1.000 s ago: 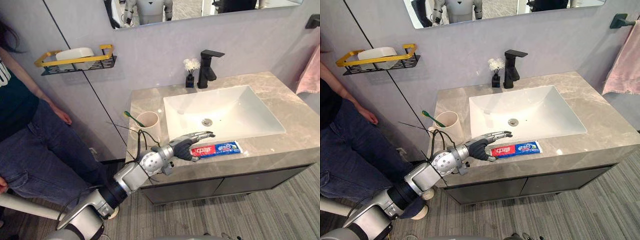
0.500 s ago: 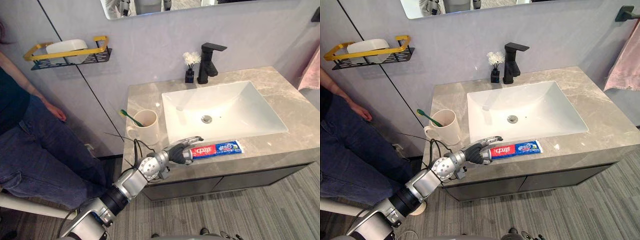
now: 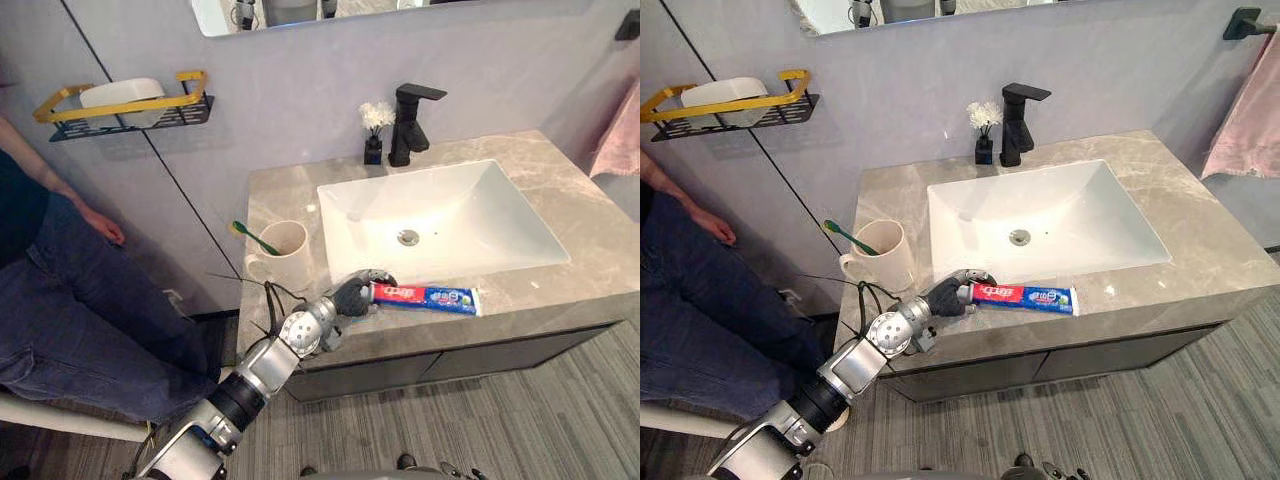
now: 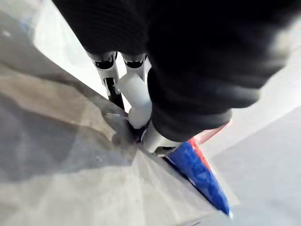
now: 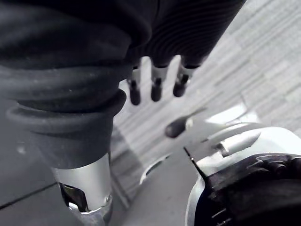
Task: Organize washtable
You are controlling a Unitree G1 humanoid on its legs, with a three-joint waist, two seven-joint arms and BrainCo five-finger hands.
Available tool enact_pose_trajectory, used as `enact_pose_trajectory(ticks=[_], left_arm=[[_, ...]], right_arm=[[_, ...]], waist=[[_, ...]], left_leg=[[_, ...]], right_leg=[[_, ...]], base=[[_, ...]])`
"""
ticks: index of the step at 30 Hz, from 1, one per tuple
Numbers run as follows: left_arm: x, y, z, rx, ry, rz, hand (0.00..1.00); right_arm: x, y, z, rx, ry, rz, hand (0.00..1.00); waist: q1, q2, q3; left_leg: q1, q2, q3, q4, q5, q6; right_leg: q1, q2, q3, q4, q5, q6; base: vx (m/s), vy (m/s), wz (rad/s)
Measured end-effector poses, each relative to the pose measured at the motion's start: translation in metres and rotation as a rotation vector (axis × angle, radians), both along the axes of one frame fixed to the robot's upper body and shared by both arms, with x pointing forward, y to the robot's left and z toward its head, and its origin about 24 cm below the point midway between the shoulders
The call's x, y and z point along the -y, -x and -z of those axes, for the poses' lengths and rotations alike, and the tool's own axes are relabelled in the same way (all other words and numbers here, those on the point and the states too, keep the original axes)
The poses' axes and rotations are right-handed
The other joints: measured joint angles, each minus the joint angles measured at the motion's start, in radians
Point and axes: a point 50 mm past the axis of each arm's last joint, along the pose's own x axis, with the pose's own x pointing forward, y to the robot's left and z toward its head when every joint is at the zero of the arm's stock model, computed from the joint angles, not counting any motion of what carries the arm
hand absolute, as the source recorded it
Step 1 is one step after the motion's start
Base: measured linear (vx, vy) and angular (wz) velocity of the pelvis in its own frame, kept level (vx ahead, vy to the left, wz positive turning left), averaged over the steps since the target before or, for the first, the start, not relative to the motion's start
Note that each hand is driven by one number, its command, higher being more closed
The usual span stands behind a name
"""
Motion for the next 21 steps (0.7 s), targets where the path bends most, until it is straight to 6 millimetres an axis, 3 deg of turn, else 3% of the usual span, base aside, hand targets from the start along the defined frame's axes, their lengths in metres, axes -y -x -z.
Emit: enact_pose_trajectory(ticks=[19, 21], left_arm=[[-0.002, -0.003, 0.0, 0.017, 0.012, -0.046, 1.0], [-0.011, 0.002, 0.003, 0.0, 0.041, -0.086, 1.0]], right_arm=[[-0.001, 0.001, -0.001, 0.014, 0.008, -0.002, 0.0], [0.001, -0.016, -0.008, 0.1, 0.046, -0.018, 0.0]], waist=[[0.003, 0.001, -0.001], [0.003, 0.005, -0.005]], left_leg=[[0.0, 0.007, 0.006, 0.009, -0.005, -0.003], [0.008, 0.02, 0.025, 0.009, -0.009, -0.008]], right_leg=[[0.005, 0.005, 0.007, -0.002, 0.0, -0.001], [0.003, 0.016, 0.018, -0.003, 0.002, -0.003]], base=[[-0.01, 0.002, -0.02], [-0.03, -0.001, -0.19]])
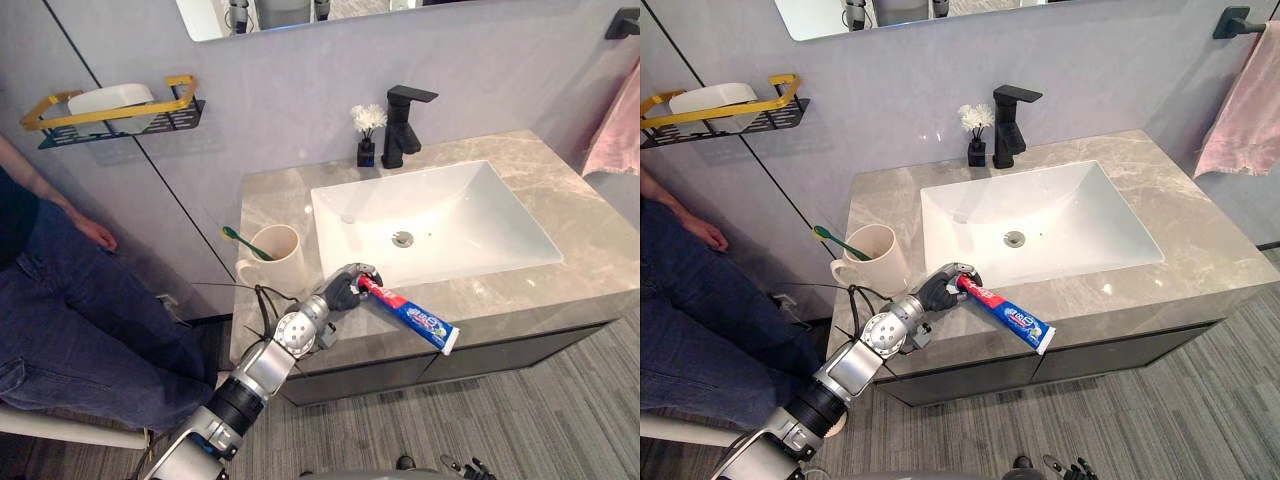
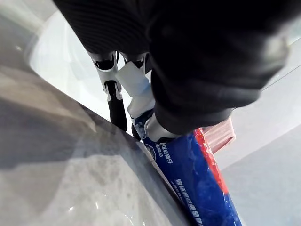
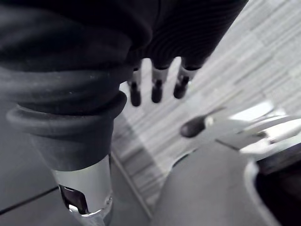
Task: Organize washtable
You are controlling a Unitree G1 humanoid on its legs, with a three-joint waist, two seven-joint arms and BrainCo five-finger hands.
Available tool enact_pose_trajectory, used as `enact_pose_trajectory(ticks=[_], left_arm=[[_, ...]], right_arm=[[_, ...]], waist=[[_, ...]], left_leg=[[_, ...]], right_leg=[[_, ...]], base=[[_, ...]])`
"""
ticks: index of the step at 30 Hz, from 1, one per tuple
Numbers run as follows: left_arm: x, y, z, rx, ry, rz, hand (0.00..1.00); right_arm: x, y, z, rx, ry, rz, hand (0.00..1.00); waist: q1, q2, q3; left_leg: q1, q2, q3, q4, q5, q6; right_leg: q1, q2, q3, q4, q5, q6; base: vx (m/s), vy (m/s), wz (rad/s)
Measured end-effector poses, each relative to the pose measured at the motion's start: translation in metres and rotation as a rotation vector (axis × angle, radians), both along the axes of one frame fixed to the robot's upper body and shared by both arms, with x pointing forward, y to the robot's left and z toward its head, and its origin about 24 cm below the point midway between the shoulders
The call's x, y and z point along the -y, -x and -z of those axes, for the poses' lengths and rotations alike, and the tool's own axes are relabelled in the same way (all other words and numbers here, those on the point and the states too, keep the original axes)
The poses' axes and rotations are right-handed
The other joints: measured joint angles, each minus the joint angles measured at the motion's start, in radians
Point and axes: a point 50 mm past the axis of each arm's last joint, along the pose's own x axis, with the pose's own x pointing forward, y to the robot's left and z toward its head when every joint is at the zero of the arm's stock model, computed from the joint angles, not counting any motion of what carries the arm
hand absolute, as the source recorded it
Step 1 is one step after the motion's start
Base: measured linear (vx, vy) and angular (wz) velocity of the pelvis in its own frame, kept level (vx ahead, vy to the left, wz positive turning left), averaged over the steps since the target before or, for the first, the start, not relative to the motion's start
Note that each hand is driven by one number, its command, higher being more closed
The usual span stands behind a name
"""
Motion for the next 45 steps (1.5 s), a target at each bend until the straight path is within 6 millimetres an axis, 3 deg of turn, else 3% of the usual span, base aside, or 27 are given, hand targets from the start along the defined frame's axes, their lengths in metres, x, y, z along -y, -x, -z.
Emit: enact_pose_trajectory(ticks=[2, 4, 6, 10, 15, 18, 21, 29, 31, 36, 40, 45], left_arm=[[-0.001, 0.002, 0.001, -0.006, 0.015, -0.009, 1.0], [-0.001, 0.002, -0.004, 0.002, 0.036, -0.022, 1.0], [-0.007, 0.01, -0.013, -0.004, 0.145, -0.049, 1.0], [0.015, 0.02, -0.035, 0.011, 0.304, 0.027, 1.0], [0.015, 0.027, -0.065, 0.1, 0.43, 0.072, 1.0], [0.009, 0.035, -0.073, 0.134, 0.474, 0.071, 1.0], [0.007, 0.037, -0.079, 0.153, 0.496, 0.083, 1.0], [0.0, 0.04, -0.081, 0.164, 0.532, 0.064, 1.0], [-0.005, 0.038, -0.082, 0.172, 0.532, 0.045, 1.0], [-0.01, 0.036, -0.082, 0.174, 0.532, 0.032, 1.0], [-0.016, 0.039, -0.074, 0.074, 0.612, 0.052, 1.0], [-0.02, 0.037, -0.07, -0.023, 0.694, 0.072, 1.0]], right_arm=[[0.0, 0.0, 0.0, 0.001, 0.005, 0.006, 0.0], [0.004, -0.014, -0.009, 0.074, 0.025, 0.009, 0.0], [0.017, -0.072, -0.065, 0.41, 0.175, -0.046, 0.0], [0.036, -0.117, -0.15, 0.801, 0.365, -0.095, 0.0], [0.027, -0.107, -0.201, 1.005, 0.397, -0.18, 0.0], [0.014, -0.103, -0.245, 1.245, 0.354, -0.259, 0.0], [0.01, -0.099, -0.263, 1.366, 0.318, -0.274, 0.0], [0.005, -0.1, -0.268, 1.391, 0.305, -0.308, 0.0], [0.002, -0.099, -0.283, 1.423, 0.365, -0.41, 0.0], [0.002, -0.1, -0.292, 1.402, 0.483, -0.51, 0.0], [0.01, -0.106, -0.311, 1.366, 0.722, -0.643, 0.0], [0.006, -0.11, -0.329, 1.38, 0.876, -0.727, 0.0]], waist=[[0.001, 0.0, -0.001], [0.005, -0.001, -0.001], [0.017, 0.003, -0.004], [0.033, -0.026, -0.007], [0.032, -0.027, -0.011], [0.037, -0.029, -0.013], [0.053, -0.041, -0.028], [0.058, -0.05, -0.037], [0.058, -0.051, -0.038], [0.061, -0.058, -0.039], [0.06, -0.059, -0.042], [0.061, -0.063, -0.047]], left_leg=[[0.001, 0.0, 0.001, 0.0, 0.0, 0.0], [-0.001, 0.001, 0.007, 0.0, 0.0, 0.0], [-0.011, 0.008, 0.063, 0.004, -0.005, -0.006], [-0.015, 0.01, 0.076, 0.025, -0.007, -0.009], [-0.015, 0.013, 0.079, 0.028, -0.009, -0.009], [-0.014, 0.013, 0.083, 0.043, -0.022, -0.004], [-0.029, 0.011, 0.083, 0.042, -0.022, -0.004], [-0.043, 0.006, 0.084, 0.048, -0.021, -0.003], [-0.043, 0.005, 0.084, 0.047, -0.021, -0.003], [-0.041, 0.006, 0.086, 0.047, -0.022, -0.003], [-0.027, 0.006, 0.11, 0.045, -0.024, 0.0], [-0.032, 0.006, 0.111, 0.045, -0.024, 0.0]], right_leg=[[0.0, 0.0, 0.002, 0.0, 0.0, 0.0], [-0.009, 0.0, 0.018, 0.003, 0.001, -0.001], [-0.056, 0.008, 0.074, 0.021, 0.007, -0.003], [-0.062, 0.01, 0.083, 0.035, 0.01, -0.004], [-0.07, 0.02, 0.088, 0.044, 0.01, -0.004], [-0.073, 0.02, 0.101, 0.051, 0.01, -0.004], [-0.089, 0.018, 0.101, 0.052, 0.009, 0.002], [-0.103, 0.014, 0.105, 0.053, 0.02, -0.006], [-0.103, 0.014, 0.106, 0.053, 0.02, -0.006], [-0.103, 0.014, 0.108, 0.054, 0.02, -0.006], [-0.105, 0.016, 0.133, 0.056, 0.022, -0.004], [-0.112, 0.016, 0.134, 0.057, 0.022, -0.004]], base=[[-0.01, 0.007, -0.02], [-0.03, 0.016, -0.19], [-0.05, 0.022, -0.68], [-0.04, 0.006, -0.15], [-0.05, -0.01, -0.04], [-0.06, 0.009, -0.11], [-0.06, 0.002, -0.01], [0.01, 0.004, -0.01], [0.0, 0.0, 0.0], [-0.01, 0.0, -0.01], [-0.04, 0.006, -0.19], [0.0, 0.0, 0.0]])
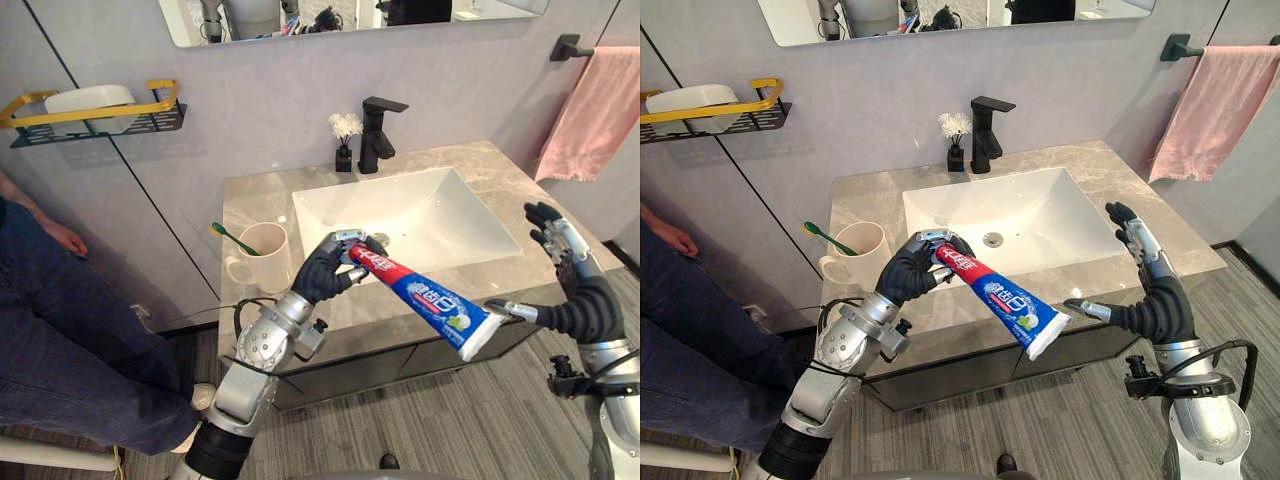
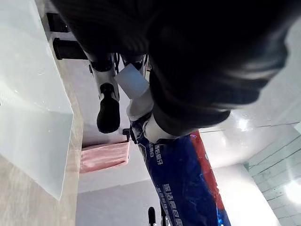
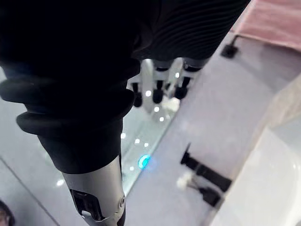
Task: Organize washtable
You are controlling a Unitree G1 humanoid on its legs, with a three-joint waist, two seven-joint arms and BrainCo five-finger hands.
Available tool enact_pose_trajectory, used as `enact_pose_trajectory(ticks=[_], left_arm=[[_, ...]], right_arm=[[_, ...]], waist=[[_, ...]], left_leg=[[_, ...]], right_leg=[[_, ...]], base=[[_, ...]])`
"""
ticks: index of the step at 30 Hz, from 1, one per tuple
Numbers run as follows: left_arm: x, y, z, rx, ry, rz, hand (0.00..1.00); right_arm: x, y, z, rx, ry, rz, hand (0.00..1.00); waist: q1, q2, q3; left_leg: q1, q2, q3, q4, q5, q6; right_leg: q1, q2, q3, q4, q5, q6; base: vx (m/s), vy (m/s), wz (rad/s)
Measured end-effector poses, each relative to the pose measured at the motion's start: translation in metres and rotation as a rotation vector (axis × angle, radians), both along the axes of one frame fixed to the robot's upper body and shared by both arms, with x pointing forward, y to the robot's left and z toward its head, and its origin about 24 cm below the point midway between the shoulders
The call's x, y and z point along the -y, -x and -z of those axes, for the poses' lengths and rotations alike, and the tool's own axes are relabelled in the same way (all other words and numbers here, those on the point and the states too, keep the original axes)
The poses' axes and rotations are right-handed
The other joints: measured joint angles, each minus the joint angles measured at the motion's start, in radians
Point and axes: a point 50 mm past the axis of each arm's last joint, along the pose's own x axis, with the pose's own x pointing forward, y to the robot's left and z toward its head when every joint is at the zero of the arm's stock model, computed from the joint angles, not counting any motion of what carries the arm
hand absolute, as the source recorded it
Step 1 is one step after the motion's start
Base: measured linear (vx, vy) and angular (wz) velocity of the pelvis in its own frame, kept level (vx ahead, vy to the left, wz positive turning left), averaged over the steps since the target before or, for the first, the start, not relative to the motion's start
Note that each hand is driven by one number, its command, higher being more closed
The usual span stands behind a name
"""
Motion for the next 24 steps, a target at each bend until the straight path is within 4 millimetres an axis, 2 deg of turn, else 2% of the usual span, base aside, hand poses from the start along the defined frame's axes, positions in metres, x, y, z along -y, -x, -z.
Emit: enact_pose_trajectory(ticks=[6, 10, 15, 21, 24], left_arm=[[-0.007, -0.003, 0.02, -0.212, 0.152, 0.064, 1.0], [-0.007, 0.005, 0.036, -0.347, 0.203, 0.139, 1.0], [-0.004, 0.021, 0.065, -0.541, 0.171, 0.242, 1.0], [-0.004, 0.022, 0.066, -0.549, 0.161, 0.247, 1.0], [-0.001, 0.024, 0.073, -0.577, 0.15, 0.254, 1.0]], right_arm=[[-0.007, -0.008, -0.013, 0.065, 0.061, -0.053, 0.0], [-0.015, -0.011, -0.014, 0.071, 0.059, -0.098, 0.0], [-0.042, -0.017, -0.016, 0.112, 0.0, -0.289, 0.0], [-0.059, -0.018, -0.016, 0.113, -0.063, -0.432, 0.0], [-0.069, -0.018, -0.012, 0.091, -0.098, -0.509, 0.0]], waist=[[0.0, 0.002, -0.024], [0.0, 0.001, -0.03], [0.0, 0.006, -0.045], [0.0, 0.002, -0.048], [0.001, 0.0, -0.058]], left_leg=[[-0.01, -0.005, -0.007, -0.001, 0.001, 0.001], [-0.01, -0.008, -0.017, -0.001, 0.001, 0.002], [-0.012, -0.01, -0.037, -0.003, 0.004, 0.004], [-0.012, -0.012, -0.057, -0.003, 0.007, 0.004], [-0.012, -0.011, -0.06, -0.005, 0.007, 0.003]], right_leg=[[-0.006, -0.005, -0.004, -0.001, 0.003, 0.002], [0.002, -0.009, -0.013, -0.005, 0.003, 0.002], [0.011, -0.011, -0.033, -0.009, 0.002, 0.002], [0.027, -0.013, -0.054, -0.017, 0.002, 0.002], [0.029, -0.012, -0.058, -0.022, 0.003, 0.002]], base=[[0.01, 0.002, 0.03], [-0.01, 0.003, 0.08], [-0.01, -0.007, 0.1], [-0.01, -0.005, 0.09], [0.01, -0.004, 0.04]])
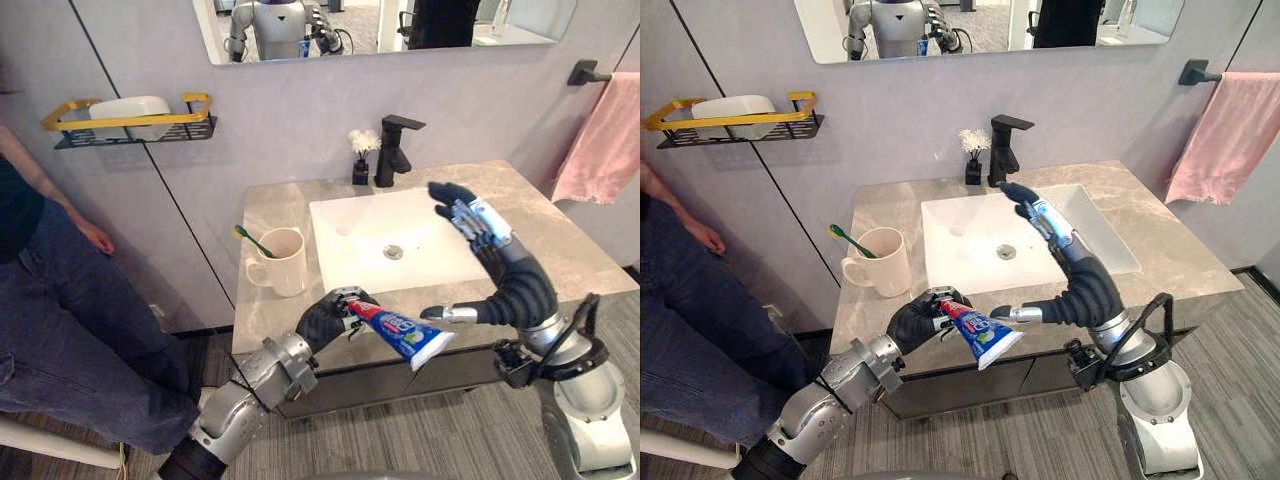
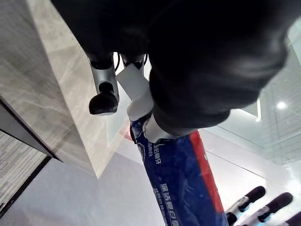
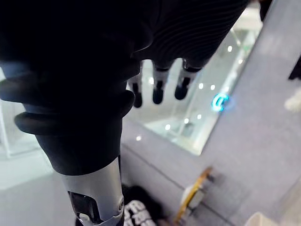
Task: Organize washtable
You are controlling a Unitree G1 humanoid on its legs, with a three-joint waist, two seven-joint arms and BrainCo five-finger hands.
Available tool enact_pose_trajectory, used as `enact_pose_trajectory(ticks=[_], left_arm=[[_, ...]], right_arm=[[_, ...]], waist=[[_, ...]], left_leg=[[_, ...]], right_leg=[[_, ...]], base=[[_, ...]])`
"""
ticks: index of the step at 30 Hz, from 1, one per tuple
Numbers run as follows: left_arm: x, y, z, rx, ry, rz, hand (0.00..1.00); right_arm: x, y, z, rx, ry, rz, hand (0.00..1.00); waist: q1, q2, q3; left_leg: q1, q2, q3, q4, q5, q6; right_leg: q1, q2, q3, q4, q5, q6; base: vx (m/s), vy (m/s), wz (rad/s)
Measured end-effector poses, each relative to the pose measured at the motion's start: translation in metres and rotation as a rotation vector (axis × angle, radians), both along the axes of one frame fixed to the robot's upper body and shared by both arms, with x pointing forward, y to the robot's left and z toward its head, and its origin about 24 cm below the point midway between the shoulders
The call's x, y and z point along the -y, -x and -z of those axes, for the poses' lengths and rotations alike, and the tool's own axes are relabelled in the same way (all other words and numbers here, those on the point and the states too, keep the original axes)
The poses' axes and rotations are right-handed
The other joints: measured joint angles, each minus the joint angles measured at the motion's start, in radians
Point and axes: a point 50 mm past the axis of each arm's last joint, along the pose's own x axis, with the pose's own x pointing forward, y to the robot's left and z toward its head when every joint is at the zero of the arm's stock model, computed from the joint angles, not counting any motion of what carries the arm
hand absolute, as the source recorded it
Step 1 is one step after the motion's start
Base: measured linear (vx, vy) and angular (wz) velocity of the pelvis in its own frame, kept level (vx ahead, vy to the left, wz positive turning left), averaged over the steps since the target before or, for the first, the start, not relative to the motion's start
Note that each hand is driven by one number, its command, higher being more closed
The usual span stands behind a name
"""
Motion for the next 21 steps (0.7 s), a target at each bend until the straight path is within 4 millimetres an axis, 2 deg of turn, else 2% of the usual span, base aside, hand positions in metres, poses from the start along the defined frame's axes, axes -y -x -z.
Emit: enact_pose_trajectory(ticks=[3, 8, 15, 21], left_arm=[[0.0, 0.001, 0.006, -0.023, -0.014, 0.003, 1.0], [0.0, 0.0, 0.007, -0.026, -0.017, 0.0, 1.0], [-0.012, -0.007, 0.002, -0.005, -0.01, -0.056, 1.0], [-0.02, -0.013, -0.002, 0.012, 0.01, -0.112, 1.0]], right_arm=[[-0.01, 0.0, 0.002, -0.014, 0.017, -0.071, 0.0], [-0.01, -0.001, 0.0, -0.008, 0.086, -0.097, 0.0], [0.035, -0.01, -0.011, 0.02, 0.149, 0.164, 0.0], [0.053, -0.011, -0.014, 0.037, 0.139, 0.277, 0.0]], waist=[[0.0, -0.002, -0.001], [0.001, -0.005, -0.003], [-0.005, -0.011, -0.007], [-0.005, -0.015, -0.008]], left_leg=[[-0.001, 0.0, 0.0, -0.001, 0.0, 0.0], [0.0, -0.001, 0.0, -0.002, 0.0, 0.0], [0.002, 0.0, 0.0, -0.013, 0.006, 0.0], [0.002, 0.0, 0.0, -0.016, 0.006, 0.0]], right_leg=[[0.0, 0.0, 0.0, -0.001, 0.0, 0.0], [0.0, -0.001, -0.001, -0.001, 0.0, 0.0], [-0.001, 0.0, -0.003, -0.002, 0.0, 0.0], [-0.003, 0.0, -0.002, -0.005, 0.0, 0.0]], base=[[0.0, 0.0, 0.0], [0.0, 0.0, 0.0], [0.0, 0.0, 0.0], [0.0, 0.0, 0.0]])
